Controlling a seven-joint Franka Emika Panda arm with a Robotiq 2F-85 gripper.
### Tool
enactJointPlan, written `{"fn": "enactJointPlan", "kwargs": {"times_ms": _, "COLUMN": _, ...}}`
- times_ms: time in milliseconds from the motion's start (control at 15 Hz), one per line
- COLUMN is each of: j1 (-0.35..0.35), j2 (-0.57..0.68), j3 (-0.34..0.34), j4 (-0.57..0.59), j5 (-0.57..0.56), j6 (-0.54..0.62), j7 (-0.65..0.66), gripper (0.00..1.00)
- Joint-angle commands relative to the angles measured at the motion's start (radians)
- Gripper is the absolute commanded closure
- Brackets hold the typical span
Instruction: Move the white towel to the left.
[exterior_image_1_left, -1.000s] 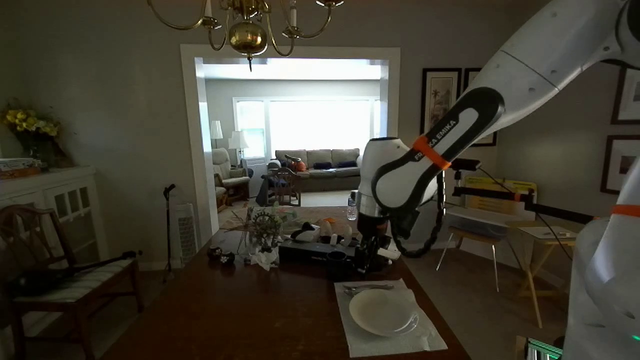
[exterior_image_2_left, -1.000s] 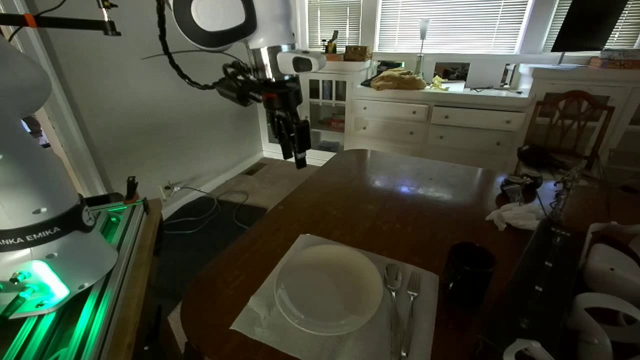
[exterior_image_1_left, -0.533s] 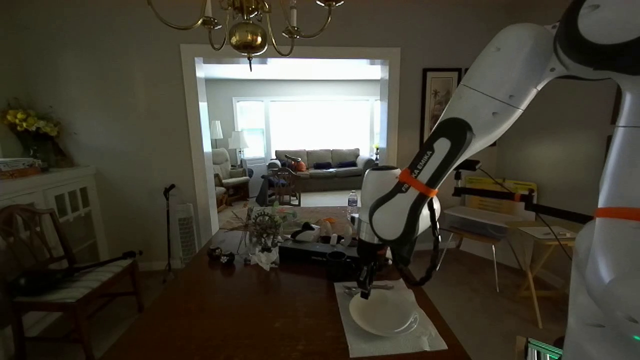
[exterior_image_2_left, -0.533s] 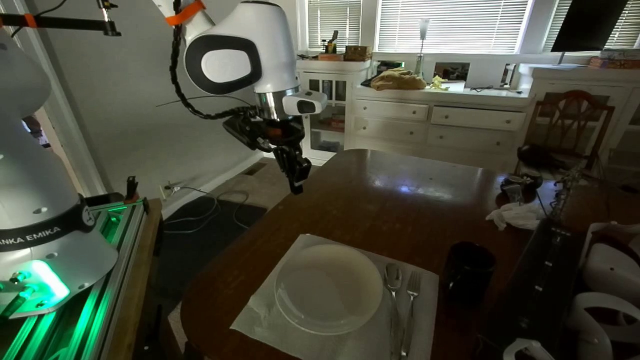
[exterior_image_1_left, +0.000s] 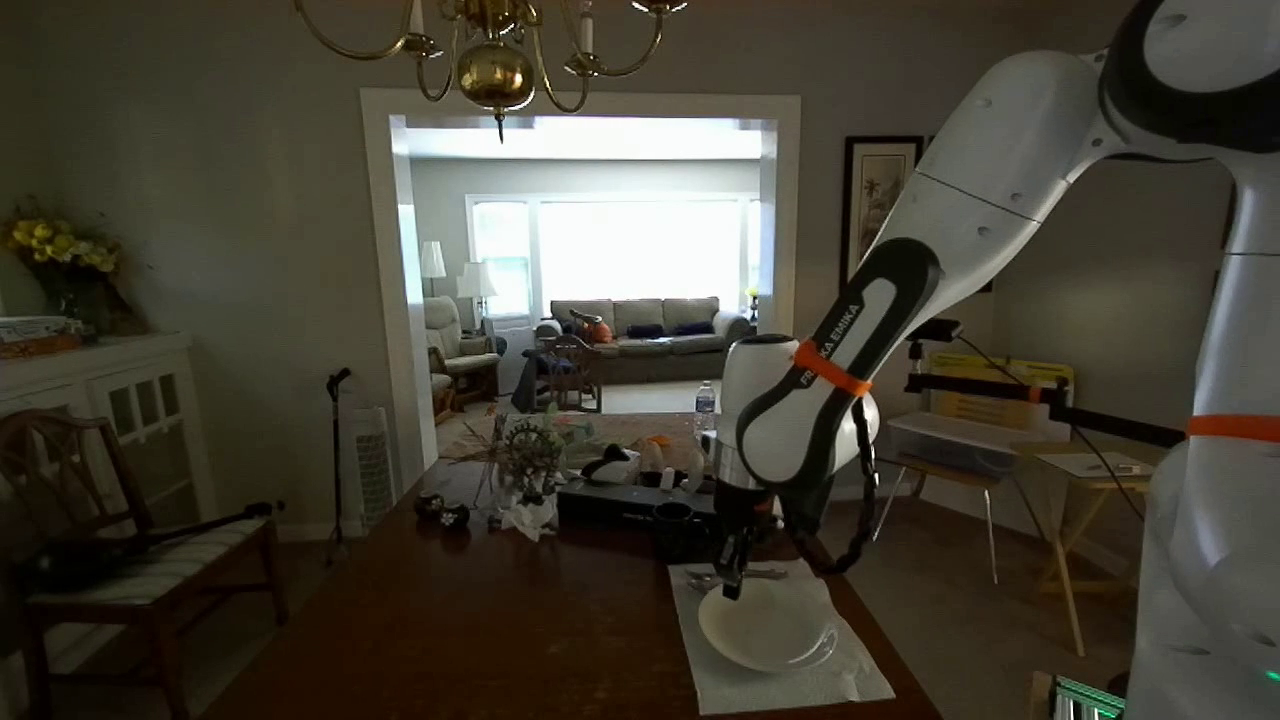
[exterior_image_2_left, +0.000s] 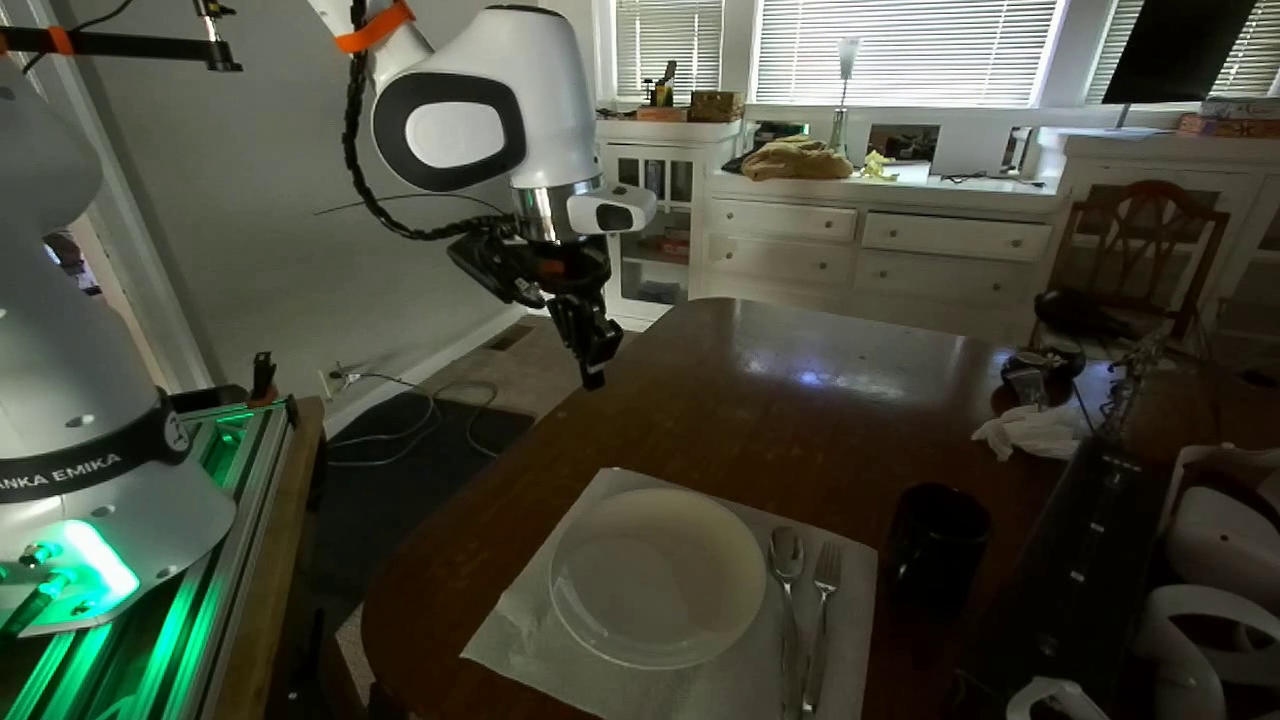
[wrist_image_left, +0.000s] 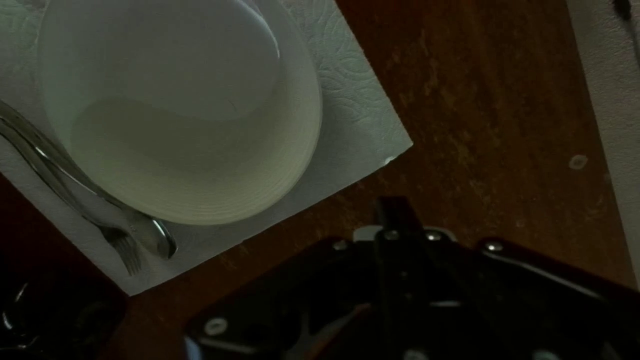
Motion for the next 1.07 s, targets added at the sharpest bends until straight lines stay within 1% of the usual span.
{"fn": "enactJointPlan", "kwargs": {"times_ms": 0, "j1": 0.015, "j2": 0.122, "j3": 0.025, "j4": 0.02, "j5": 0.076, "j6": 0.059, "j7": -0.02, "gripper": 1.0}}
{"fn": "enactJointPlan", "kwargs": {"times_ms": 67, "j1": 0.02, "j2": 0.151, "j3": 0.038, "j4": 0.027, "j5": 0.124, "j6": 0.073, "j7": -0.044, "gripper": 1.0}}
{"fn": "enactJointPlan", "kwargs": {"times_ms": 133, "j1": 0.013, "j2": 0.18, "j3": 0.05, "j4": 0.034, "j5": 0.122, "j6": 0.088, "j7": -0.026, "gripper": 1.0}}
{"fn": "enactJointPlan", "kwargs": {"times_ms": 200, "j1": 0.006, "j2": 0.21, "j3": 0.054, "j4": 0.04, "j5": 0.082, "j6": 0.107, "j7": 0.015, "gripper": 1.0}}
{"fn": "enactJointPlan", "kwargs": {"times_ms": 333, "j1": -0.002, "j2": 0.258, "j3": 0.055, "j4": 0.052, "j5": 0.048, "j6": 0.131, "j7": 0.053, "gripper": 1.0}}
{"fn": "enactJointPlan", "kwargs": {"times_ms": 467, "j1": 0.007, "j2": 0.311, "j3": 0.027, "j4": 0.065, "j5": -0.01, "j6": 0.163, "j7": 0.118, "gripper": 1.0}}
{"fn": "enactJointPlan", "kwargs": {"times_ms": 600, "j1": 0.015, "j2": 0.36, "j3": 0.009, "j4": 0.073, "j5": -0.038, "j6": 0.207, "j7": 0.159, "gripper": 1.0}}
{"fn": "enactJointPlan", "kwargs": {"times_ms": 800, "j1": 0.028, "j2": 0.432, "j3": -0.011, "j4": 0.09, "j5": -0.058, "j6": 0.284, "j7": 0.191, "gripper": 1.0}}
{"fn": "enactJointPlan", "kwargs": {"times_ms": 933, "j1": 0.058, "j2": 0.481, "j3": -0.049, "j4": 0.103, "j5": -0.075, "j6": 0.339, "j7": 0.219, "gripper": 1.0}}
{"fn": "enactJointPlan", "kwargs": {"times_ms": 1000, "j1": 0.013, "j2": 0.414, "j3": -0.005, "j4": 0.074, "j5": -0.059, "j6": 0.286, "j7": 0.181, "gripper": 1.0}}
